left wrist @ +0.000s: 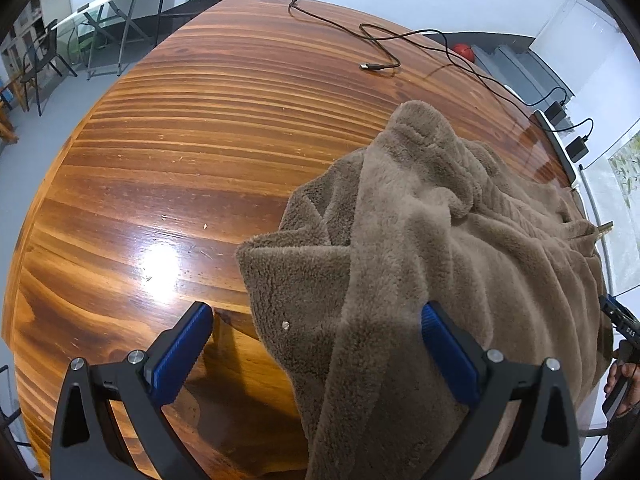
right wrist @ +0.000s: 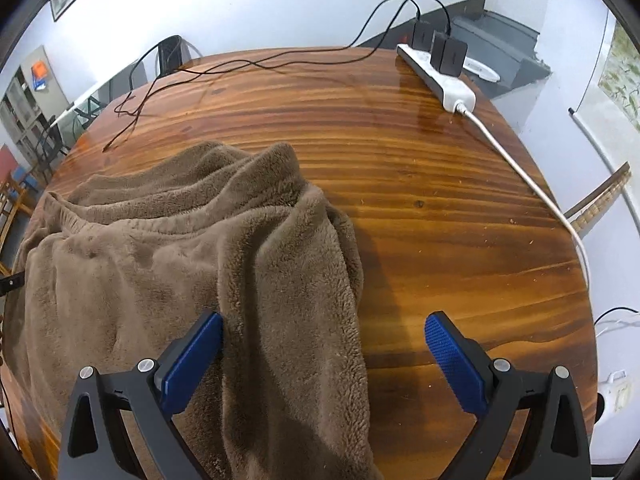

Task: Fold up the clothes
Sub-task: 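Move the open right gripper to the blanket's folded edge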

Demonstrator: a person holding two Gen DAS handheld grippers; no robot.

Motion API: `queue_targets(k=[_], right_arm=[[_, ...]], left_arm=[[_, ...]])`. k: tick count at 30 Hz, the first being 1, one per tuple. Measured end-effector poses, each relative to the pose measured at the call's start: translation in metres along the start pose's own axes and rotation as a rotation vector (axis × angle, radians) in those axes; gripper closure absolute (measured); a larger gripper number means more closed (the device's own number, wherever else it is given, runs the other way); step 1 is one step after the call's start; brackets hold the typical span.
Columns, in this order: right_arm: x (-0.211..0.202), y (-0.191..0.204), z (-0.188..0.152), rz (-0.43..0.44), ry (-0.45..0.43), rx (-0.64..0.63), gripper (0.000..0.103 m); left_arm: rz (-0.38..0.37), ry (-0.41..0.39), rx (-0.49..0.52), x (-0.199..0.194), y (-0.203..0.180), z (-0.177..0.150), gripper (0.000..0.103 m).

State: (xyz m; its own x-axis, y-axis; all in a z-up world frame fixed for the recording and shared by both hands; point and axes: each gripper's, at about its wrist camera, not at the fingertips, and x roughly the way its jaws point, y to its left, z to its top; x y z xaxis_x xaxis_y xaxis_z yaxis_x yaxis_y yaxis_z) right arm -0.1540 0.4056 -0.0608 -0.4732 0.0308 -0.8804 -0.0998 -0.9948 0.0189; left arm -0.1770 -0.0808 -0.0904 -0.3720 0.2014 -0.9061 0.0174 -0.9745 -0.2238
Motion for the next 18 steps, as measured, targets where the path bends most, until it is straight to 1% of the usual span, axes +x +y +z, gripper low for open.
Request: queue_targets(k=[7,18], right_arm=[[0.013,-0.008,0.000,0.040,0.034,0.019,0.001],[0.021,-0.010,0.000,0.065,0.055,0.023,0.001]], left_arm=[[-0.004,0.016,0.006,0.004,-0.002,0.002,0.000],[-0.002,0.016,0.018,0.008,-0.007,0.003,0.000]])
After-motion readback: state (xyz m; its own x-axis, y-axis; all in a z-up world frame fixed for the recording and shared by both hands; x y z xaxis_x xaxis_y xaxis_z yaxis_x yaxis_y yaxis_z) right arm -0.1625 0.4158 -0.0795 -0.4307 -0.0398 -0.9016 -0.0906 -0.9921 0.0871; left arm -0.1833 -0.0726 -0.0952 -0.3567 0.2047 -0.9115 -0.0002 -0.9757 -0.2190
